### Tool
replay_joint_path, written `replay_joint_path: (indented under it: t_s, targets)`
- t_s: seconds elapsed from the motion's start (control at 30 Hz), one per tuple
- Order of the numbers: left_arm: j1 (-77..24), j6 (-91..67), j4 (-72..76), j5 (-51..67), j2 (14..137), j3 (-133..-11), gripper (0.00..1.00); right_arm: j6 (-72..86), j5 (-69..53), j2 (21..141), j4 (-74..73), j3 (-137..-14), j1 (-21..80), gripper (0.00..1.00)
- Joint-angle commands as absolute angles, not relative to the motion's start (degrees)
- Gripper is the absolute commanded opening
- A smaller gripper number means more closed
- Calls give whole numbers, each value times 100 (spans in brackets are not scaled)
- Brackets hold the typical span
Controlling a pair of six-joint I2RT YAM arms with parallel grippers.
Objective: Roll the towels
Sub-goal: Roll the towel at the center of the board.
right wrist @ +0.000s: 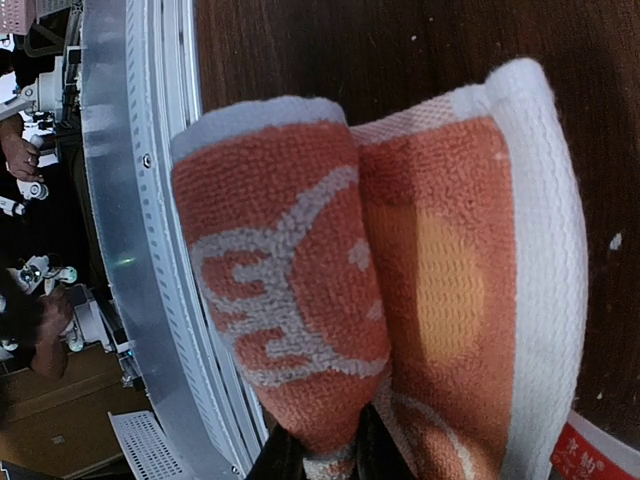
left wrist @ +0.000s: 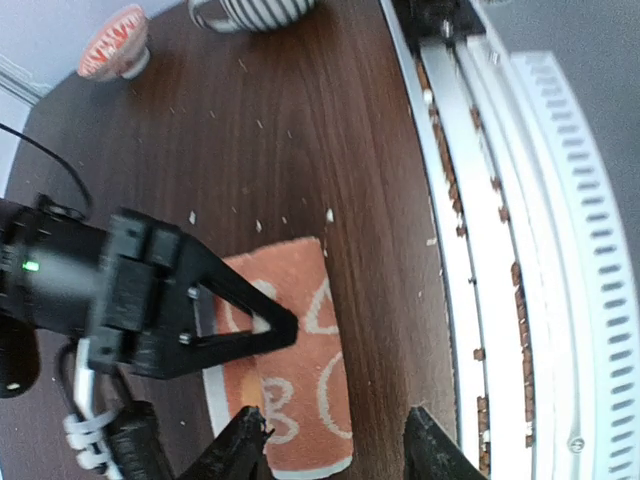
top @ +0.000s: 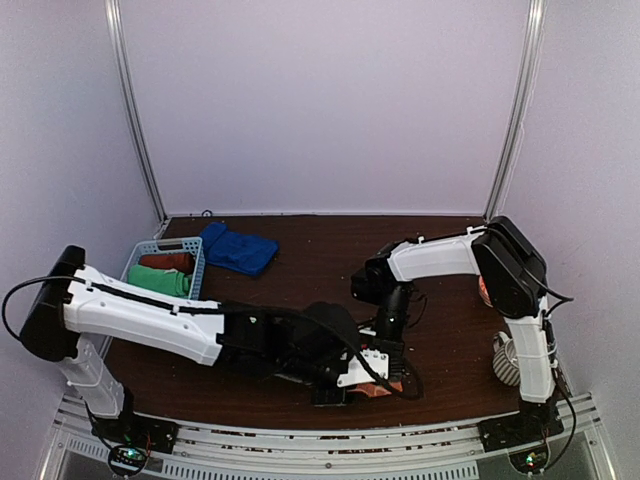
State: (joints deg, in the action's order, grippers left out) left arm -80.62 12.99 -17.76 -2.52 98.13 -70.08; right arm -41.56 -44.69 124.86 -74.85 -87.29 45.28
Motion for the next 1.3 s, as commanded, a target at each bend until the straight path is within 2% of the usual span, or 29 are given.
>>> replay_joint_path:
  t_s: [0.0,0.37,0.63,0.8,0.9,0.97,1.13,1.27]
  targets:
    - [-8077,1491,-2195,-1088,10568,-7393,48,-4033,-4017,12736,-7202,-8647,4497,14]
    - [-8077,1482,-1938,-1985,11606,-7771,49,-4041,-3955,12702,-7076,-8517,4492,14]
    - [-8077,1476,-1801,-1904,11698,-7640,50,-4102,-4040,12759,-7066,-8550,4484,15]
    - [-8071,1443,-1866,-1554,11863,-7685,40,-4186,-4141,12759,-7129,-8608,4437,16]
    - [-8056,1465,-1973,-1420,11970,-7765,27,-4275,-4222,12646,-7244,-8697,4370,19]
    - [-8031,1466,-2064,-1319,11992,-7805,19,-4649,-4417,12510,-7482,-8810,4282,27]
    - [-7965,1455,-2218,-1136,11893,-7818,11,-4783,-4715,12142,-7756,-9054,3858,38]
    - [-7938,1468,-2263,-1075,11818,-7818,9,-4383,-4456,12059,-7481,-9044,3593,38]
